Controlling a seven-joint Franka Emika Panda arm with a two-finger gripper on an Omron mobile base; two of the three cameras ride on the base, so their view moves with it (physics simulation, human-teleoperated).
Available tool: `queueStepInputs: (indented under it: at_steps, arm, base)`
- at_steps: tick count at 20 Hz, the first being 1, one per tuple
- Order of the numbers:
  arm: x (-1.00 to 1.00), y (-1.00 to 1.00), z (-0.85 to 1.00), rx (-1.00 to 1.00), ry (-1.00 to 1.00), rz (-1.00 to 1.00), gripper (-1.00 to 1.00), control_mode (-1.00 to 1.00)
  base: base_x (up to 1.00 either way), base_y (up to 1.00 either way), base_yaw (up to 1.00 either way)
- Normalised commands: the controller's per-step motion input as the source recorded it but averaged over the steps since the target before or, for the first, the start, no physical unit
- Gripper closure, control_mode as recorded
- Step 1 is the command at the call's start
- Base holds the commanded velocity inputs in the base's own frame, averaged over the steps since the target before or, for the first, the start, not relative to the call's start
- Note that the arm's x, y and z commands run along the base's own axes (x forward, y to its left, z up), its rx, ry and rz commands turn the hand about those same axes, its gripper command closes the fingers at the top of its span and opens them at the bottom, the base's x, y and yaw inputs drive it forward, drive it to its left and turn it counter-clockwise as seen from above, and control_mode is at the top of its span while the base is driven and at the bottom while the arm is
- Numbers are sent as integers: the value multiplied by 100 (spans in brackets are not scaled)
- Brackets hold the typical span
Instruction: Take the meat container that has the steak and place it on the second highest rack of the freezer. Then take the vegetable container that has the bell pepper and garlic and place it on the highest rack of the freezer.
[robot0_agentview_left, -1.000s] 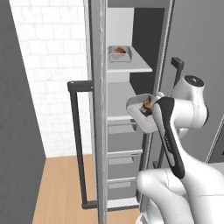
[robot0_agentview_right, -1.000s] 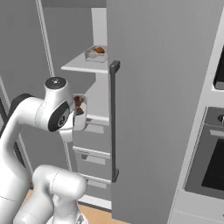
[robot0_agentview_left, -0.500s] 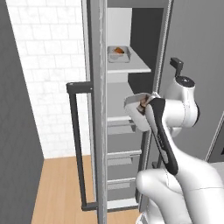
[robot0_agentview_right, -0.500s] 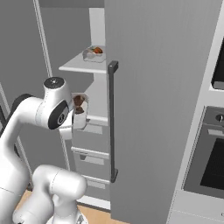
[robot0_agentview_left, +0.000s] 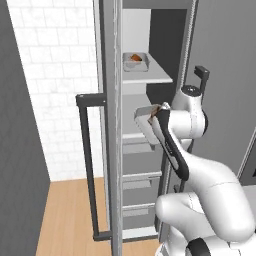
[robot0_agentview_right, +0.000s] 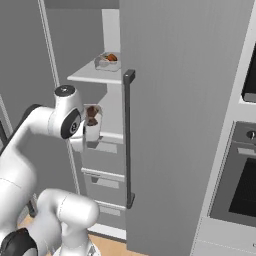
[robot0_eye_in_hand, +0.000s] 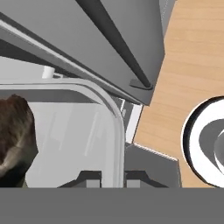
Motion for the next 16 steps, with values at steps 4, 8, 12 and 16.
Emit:
queueStepInputs:
  at_steps: [4,8,12,16]
  arm:
    - [45,0,-15,0,0,-6,100,-100]
    - [43,0,-30,0,0,0,100,-100]
    - [40,-2,-31,1,-3,0,100,-100]
    - [43,0,-19,0,-5,0,100,-100]
  base:
    - [0,0,0]
    - [0,0,0]
    - [0,0,0]
    - [0,0,0]
